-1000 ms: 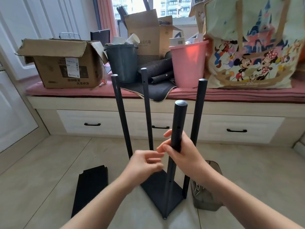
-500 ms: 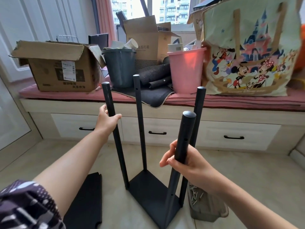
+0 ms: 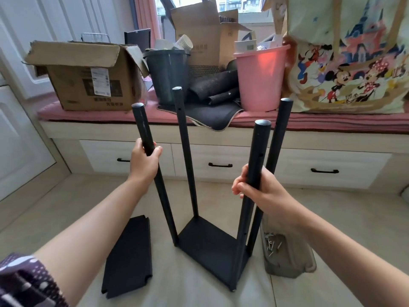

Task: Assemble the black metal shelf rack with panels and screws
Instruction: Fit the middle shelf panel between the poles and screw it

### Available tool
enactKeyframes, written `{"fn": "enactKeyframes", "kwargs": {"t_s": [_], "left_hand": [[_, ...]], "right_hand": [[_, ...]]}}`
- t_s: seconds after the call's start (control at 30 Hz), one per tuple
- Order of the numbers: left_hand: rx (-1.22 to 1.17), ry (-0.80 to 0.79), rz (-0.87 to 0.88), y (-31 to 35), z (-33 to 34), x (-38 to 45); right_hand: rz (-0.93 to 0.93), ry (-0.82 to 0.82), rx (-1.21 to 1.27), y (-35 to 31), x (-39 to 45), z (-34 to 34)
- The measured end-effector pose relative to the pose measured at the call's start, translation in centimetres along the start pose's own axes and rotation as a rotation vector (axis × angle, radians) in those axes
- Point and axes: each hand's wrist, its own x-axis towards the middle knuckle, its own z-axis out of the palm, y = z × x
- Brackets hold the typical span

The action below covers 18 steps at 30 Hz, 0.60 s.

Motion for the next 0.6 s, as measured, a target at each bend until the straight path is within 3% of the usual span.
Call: {"fn": "enactKeyframes", "kwargs": {"t_s": [0.17, 0.43, 0.6], "left_hand": [[-0.037, 0.011, -0.065, 0.4, -2.5, -2.9], [0.0, -0.022, 0.046, 1.2, -4.3, -8.8], [-0.059, 0.021, 0.025, 1.4, -4.2, -10.6]], "right_hand": [[0.065, 0.165, -0.17, -0.2, -0.3, 0.6], [0.055, 0.365, -0.273, -0.9, -0.4, -1.0], [0.09, 0.428, -0.346, -1.0, -0.3, -1.5]]}}
